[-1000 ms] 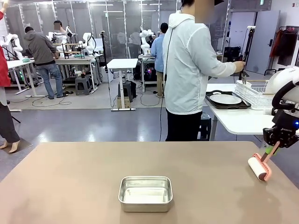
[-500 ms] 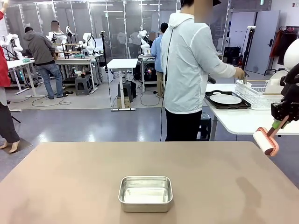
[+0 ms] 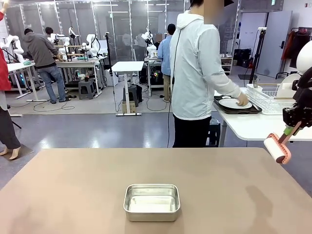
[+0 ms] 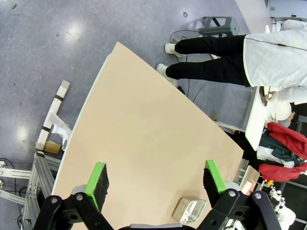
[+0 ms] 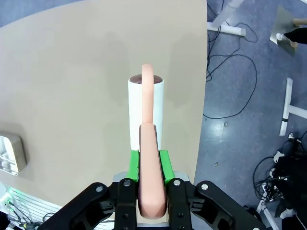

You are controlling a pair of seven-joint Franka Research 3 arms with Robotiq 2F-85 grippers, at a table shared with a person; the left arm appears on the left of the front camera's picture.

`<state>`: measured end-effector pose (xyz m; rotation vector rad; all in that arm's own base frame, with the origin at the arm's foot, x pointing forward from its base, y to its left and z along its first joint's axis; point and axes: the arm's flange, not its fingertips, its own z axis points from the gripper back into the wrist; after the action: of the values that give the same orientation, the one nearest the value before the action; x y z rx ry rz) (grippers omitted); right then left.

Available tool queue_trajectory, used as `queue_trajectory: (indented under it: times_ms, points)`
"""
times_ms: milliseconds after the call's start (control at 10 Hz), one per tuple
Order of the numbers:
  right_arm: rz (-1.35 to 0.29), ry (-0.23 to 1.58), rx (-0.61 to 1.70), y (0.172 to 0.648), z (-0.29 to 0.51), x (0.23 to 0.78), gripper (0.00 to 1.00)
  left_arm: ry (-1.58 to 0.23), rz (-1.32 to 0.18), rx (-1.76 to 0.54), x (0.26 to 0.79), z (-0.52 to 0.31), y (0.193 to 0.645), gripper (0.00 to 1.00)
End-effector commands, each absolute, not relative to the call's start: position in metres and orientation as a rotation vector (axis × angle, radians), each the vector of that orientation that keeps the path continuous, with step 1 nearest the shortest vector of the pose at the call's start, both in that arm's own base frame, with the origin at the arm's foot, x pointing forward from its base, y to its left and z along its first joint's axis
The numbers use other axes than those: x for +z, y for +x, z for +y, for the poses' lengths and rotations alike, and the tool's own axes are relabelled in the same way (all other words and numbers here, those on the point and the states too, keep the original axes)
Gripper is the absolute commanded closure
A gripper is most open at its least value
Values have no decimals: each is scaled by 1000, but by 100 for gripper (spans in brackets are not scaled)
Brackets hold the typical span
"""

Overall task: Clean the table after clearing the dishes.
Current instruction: When the right (or left) Handle tray is removed, use the right hand (or left hand) to clean the right (or left) side of the table with the Lint Roller, then place the Lint Roller back on top of the Airtight Container.

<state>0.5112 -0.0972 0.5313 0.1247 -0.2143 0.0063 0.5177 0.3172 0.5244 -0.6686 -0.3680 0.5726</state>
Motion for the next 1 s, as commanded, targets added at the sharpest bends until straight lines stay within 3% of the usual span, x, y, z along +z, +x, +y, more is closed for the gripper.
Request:
queue_trajectory:
  times_ms: [0, 900]
  points:
    - [-223, 121, 8, 513, -96, 535, 79, -663, -381, 568, 525, 315, 512, 0]
    - [-223, 121, 8, 513, -96, 535, 79, -663, -381, 568, 525, 315, 512, 0]
